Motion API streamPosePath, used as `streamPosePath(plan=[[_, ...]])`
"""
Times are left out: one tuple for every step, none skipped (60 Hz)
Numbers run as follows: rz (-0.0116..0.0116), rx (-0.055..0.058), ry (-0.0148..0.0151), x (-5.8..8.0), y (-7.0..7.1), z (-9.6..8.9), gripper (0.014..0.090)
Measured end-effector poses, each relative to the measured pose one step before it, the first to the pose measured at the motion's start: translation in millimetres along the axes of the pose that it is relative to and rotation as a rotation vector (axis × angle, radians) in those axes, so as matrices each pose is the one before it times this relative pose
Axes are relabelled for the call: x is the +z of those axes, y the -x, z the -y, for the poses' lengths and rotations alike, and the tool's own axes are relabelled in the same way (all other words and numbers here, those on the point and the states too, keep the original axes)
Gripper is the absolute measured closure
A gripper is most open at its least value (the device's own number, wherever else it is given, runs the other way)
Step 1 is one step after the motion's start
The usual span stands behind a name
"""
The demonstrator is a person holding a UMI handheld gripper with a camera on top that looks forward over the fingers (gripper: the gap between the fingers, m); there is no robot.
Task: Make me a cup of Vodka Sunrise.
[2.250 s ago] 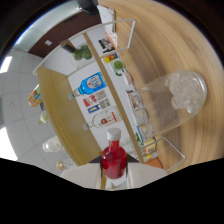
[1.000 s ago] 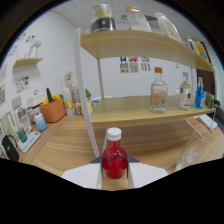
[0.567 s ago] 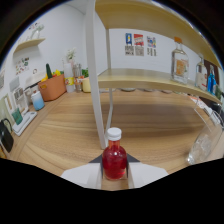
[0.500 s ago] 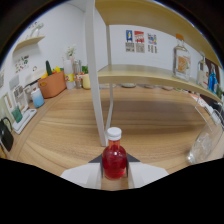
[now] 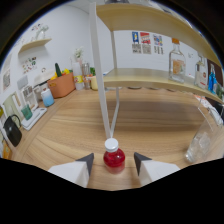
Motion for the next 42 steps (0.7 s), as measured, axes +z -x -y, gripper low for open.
streamPosePath(plan=[[0.00792, 0.0018, -0.00899, -3.00, 0.74, 3.59, 0.0235], [0.00502, 0.0018, -0.00812, -3.38, 0.04, 3.75, 0.0194], [0.00337, 0.0015, -0.00740, -3.56, -0.17, 3.56, 0.0179], [0.00149, 0.0015, -0.00722, -3.81, -0.65, 3.70, 0.0193], [0.00128, 0.0005, -0.00772, -4.64, -1.16, 4.63, 0.0195], [0.00000, 0.0008, -0.00847, -4.16, -0.92, 4.27, 0.0192], [0.00071, 0.0000, -0.00850, -4.65, -1.20, 4.52, 0.0193], [0.00169, -0.0010, -0.00814, -4.56, -0.69, 4.61, 0.0197], [0.00276, -0.0010, -0.00975, -5.22, -1.34, 4.92, 0.0196], [0.00246, -0.0007, -0.00973, -5.15, -1.19, 4.87, 0.0195], [0.00221, -0.0008, -0.00957, -5.27, -1.29, 4.75, 0.0194], [0.00167, -0.0013, -0.00957, -5.31, -1.46, 5.07, 0.0193], [0.00020, -0.0010, -0.00947, -5.34, -1.87, 4.75, 0.0192], [-0.00133, -0.0008, -0.00981, -5.58, -2.44, 4.80, 0.0194], [-0.00194, -0.0010, -0.01026, -5.66, -2.98, 4.85, 0.0193], [-0.00175, -0.0013, -0.01131, -5.97, -3.66, 4.65, 0.0194], [0.00003, -0.0029, -0.01030, -5.97, -4.27, 4.63, 0.0196], [-0.00251, -0.0017, -0.00638, -5.76, -2.69, 4.28, 0.0197], [-0.00263, -0.0029, -0.00876, -5.75, -3.84, 4.09, 0.0195], [-0.00314, -0.0029, -0.00800, -5.91, -4.62, 3.94, 0.0196], [-0.00368, -0.0028, -0.00697, -5.61, -4.78, 3.48, 0.0196], [-0.00375, -0.0029, -0.00600, -5.62, -5.04, 3.01, 0.0194], [-0.00382, -0.0033, -0.00520, -5.26, -5.37, 2.70, 0.0194], [-0.00546, -0.0032, -0.00355, -5.12, -5.92, 1.91, 0.0195], [-0.00675, -0.0032, -0.00169, -4.71, -6.51, 1.48, 0.0192], [-0.00874, -0.0034, -0.00005, -4.80, -7.03, 0.93, 0.0191], [-0.00789, -0.0054, -0.00336, -3.60, -8.64, 0.52, 0.0187], [-0.00995, -0.0031, 0.00227, -4.50, -7.11, -0.08, 0.0189], [-0.00957, -0.0021, 0.00414, -4.00, -7.27, -0.10, 0.0189], [-0.00898, -0.0022, 0.00319, -3.90, -7.48, -0.49, 0.0187], [-0.00846, -0.0006, 0.00328, -3.62, -7.41, -1.09, 0.0187], [-0.00823, 0.0004, 0.00423, -3.16, -7.56, -1.35, 0.0188], [-0.00809, 0.0010, 0.00429, -3.07, -7.27, -1.54, 0.0190], [-0.00771, 0.0026, 0.00420, -2.91, -7.16, -1.65, 0.0188], [-0.00738, 0.0037, 0.00455, -2.70, -7.02, -1.92, 0.0187], [-0.00626, 0.0039, 0.00424, -3.11, -7.31, -3.02, 0.0188], [-0.00634, 0.0049, 0.00606, -2.46, -6.88, -1.62, 0.0188], [-0.00665, 0.0040, 0.00410, -2.06, -6.88, -1.96, 0.0188], [-0.00806, 0.0046, 0.00611, -2.32, -7.17, -1.70, 0.0188], [-0.00901, 0.0045, 0.00536, -1.98, -7.12, -1.56, 0.0187], [-0.00938, 0.0046, 0.00519, -1.91, -6.91, -1.59, 0.0188], [-0.00827, 0.0045, 0.00458, -1.80, -6.68, -1.15, 0.0190]])
